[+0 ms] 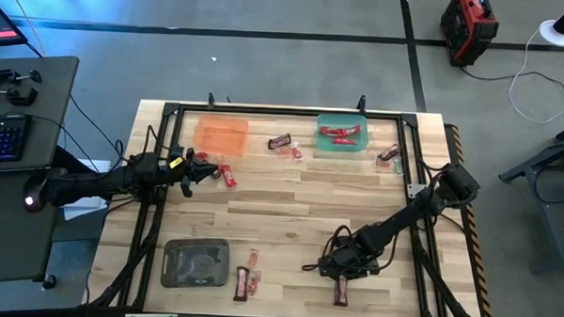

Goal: Sort candy by brand, put in halloween buckets
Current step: Put the red chocolate bar into the blue bin

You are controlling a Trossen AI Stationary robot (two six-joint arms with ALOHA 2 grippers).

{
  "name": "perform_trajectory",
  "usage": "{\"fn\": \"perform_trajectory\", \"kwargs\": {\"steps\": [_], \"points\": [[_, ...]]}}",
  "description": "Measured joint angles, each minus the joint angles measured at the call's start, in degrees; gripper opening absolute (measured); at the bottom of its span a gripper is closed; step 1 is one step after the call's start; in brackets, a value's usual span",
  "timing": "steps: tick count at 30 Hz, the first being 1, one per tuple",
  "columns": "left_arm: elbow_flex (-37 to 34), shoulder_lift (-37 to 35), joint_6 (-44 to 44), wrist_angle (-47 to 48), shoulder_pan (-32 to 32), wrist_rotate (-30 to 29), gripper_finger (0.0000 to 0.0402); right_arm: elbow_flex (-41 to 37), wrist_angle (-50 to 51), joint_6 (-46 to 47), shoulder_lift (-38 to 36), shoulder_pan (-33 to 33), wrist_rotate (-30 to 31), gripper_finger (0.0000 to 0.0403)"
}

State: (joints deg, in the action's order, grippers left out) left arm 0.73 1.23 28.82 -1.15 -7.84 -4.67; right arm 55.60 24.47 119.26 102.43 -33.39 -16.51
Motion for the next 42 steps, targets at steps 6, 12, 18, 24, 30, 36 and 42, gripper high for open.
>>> {"fn": "perform_trajectory", "kwargs": {"steps": [6, 12, 18, 24, 30, 36, 42], "points": [[0.00, 0.00, -0.06, 0.00, 0.00, 0.00, 0.0000, -0.16, 4.55, -6.90, -3.78, 0.44, -1.01, 0.0227], [-0.01, -0.01, -0.01, 0.00, 0.01, -0.02, 0.0000, -0.09, 24.02, -10.10, -16.72, 2.58, 6.86, 0.0227], [-0.04, 0.20, 6.31, -4.56, 0.02, -2.21, 0.0000, -0.09, 32.11, -10.27, -27.96, 6.87, 23.39, 0.0227], [-0.02, 0.11, 18.99, -13.24, 0.00, -4.22, 0.0000, -0.09, 31.46, -13.04, -31.46, 11.23, 30.40, 0.0227], [0.00, 1.38, 27.35, -19.87, -0.02, -10.95, 0.0001, -0.11, 25.67, -21.82, -31.50, 15.35, 33.41, 0.0227], [9.00, 14.55, 22.27, -17.07, 0.08, -0.62, 0.0033, -0.10, 25.90, -33.41, -31.50, 23.82, 32.50, 0.0227], [30.47, 38.05, 2.99, 13.00, -1.40, 10.55, 0.0134, -0.11, 26.11, -51.53, -32.34, 33.54, 26.53, 0.0227]]}}
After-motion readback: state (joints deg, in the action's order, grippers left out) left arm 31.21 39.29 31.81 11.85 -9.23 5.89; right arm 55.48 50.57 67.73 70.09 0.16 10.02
